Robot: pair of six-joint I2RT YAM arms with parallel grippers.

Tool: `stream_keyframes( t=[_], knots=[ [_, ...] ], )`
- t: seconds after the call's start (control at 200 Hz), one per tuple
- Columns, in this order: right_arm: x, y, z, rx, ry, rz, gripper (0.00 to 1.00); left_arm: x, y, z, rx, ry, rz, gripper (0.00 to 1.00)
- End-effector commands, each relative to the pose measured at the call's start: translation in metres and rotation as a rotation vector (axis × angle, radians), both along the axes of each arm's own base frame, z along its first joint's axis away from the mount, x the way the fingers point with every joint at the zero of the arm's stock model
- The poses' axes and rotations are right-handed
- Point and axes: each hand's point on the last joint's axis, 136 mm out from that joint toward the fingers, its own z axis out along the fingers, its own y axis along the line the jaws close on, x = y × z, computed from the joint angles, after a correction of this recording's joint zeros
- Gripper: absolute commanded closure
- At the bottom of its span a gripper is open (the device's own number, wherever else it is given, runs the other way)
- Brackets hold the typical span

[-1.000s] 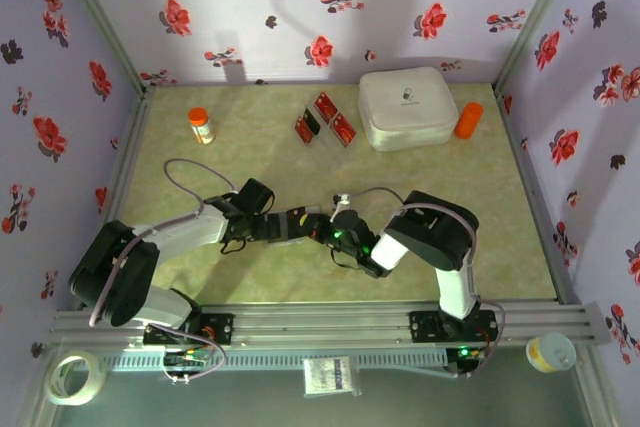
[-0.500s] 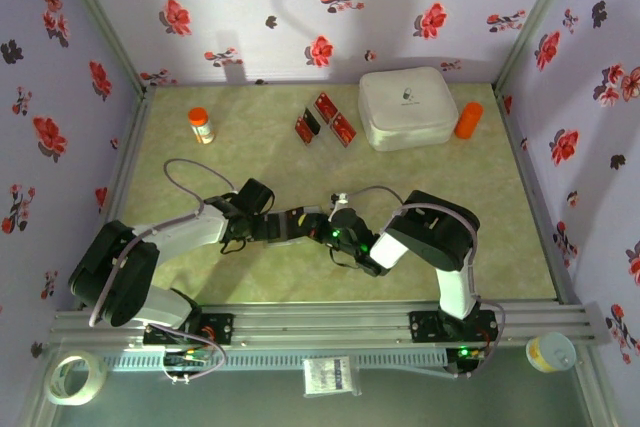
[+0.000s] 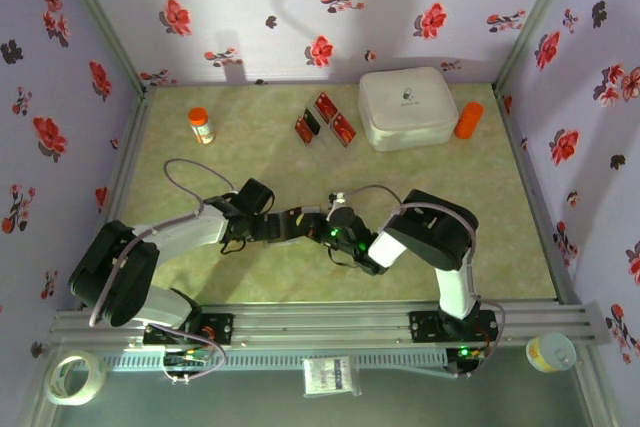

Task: Put the credit cards into the card holder

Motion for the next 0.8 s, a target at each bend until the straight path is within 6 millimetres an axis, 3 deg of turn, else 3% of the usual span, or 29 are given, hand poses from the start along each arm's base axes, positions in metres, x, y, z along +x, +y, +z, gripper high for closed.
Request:
stream_keyframes(
  t=[0.0, 0.035, 0.15, 0.23, 0.415, 0.615, 0.795],
  knots=[
    [-0.029, -0.010, -0.060, -0.185, 0.122, 0.073, 1.00, -0.009, 0.010, -0.002, 0.040, 0.015, 0.004, 0.00],
    [-0.029, -0.010, -0.060, -0.187, 0.123, 0.077, 0.98, -0.009, 0.010, -0.002, 0.041, 0.014, 0.003, 0.00],
    [-0.029, -0.012, -0.055, -0.206, 0.112, 0.086, 0.72, -0.009, 0.009, -0.002, 0.038, 0.012, 0.004, 0.00],
    [-0.026, -0.016, -0.047, -0.226, 0.099, 0.088, 0.61, -0.008, 0.009, -0.003, 0.038, 0.012, 0.006, 0.00],
    [-0.015, -0.021, -0.024, -0.259, 0.068, 0.105, 0.48, -0.009, 0.009, -0.004, 0.037, 0.013, 0.005, 0.00],
    [-0.002, -0.026, 0.006, -0.314, 0.015, 0.133, 0.48, -0.008, 0.009, -0.004, 0.033, 0.008, 0.005, 0.00],
    [0.001, -0.022, 0.018, -0.429, -0.021, 0.209, 0.61, -0.006, 0.007, 0.005, 0.018, -0.011, 0.004, 0.00]
  ],
)
